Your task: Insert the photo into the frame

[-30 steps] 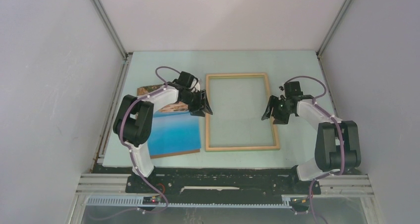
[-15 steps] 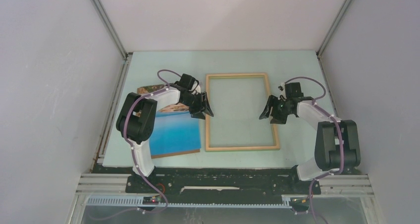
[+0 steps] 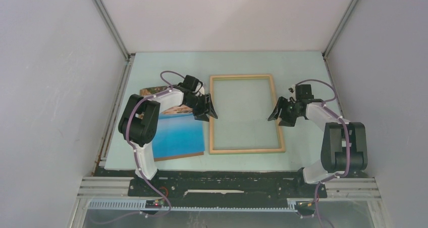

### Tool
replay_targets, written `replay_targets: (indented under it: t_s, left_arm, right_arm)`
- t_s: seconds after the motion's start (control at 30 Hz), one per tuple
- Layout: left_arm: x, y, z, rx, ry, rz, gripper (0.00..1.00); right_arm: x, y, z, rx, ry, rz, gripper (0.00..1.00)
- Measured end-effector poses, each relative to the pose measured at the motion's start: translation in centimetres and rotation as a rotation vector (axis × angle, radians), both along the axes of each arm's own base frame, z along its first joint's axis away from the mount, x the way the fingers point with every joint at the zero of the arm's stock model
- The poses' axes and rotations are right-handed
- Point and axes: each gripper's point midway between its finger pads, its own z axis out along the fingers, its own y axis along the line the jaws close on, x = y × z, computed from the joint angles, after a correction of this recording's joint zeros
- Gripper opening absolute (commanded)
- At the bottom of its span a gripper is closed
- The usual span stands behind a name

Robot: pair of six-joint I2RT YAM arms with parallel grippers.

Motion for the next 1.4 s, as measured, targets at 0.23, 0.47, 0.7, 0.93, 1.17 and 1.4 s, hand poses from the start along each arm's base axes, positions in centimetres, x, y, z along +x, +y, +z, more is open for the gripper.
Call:
replay_targets:
  t_s: [0.23,0.47,0.7,0.93,1.17,1.4]
  left_arm:
    - [0.1,0.2,-0.2,0.003,0.006,0.005,0.58]
    - [0.4,1.0,-0.4,0.019,0.009,0.026,0.58]
    - [0.3,0.8,-0.3,0.010,0.013,0.023,0.58]
    - [-0.3,-0.4,-0.2,-0.020,0.021,-0.006,0.58]
    - [-0.3,-0.4,-0.1,-0.024,0.022,-0.007,0.58]
    - [-0.3,-0.4,-0.1,-0.024,0.022,-0.007,0.58]
  right_arm:
    - [0.3,0.8,0.3,0.072,-0.016,0.021,0.66]
    - [0.1,1.7,0.8,0.160,-0.052,0.025,0.65]
    - [-0.2,2.8,4.6,0.352,-0.133,0.010,0.63]
    - [-1.6,5.6,9.3,0.545,-0.182,0.066,0.64]
    - [-0.7,2.4,8.4,0.369,-0.231,-0.062,0.67]
    - [0.1,-0.7,1.8,0.179,-0.067,-0.150,0.65]
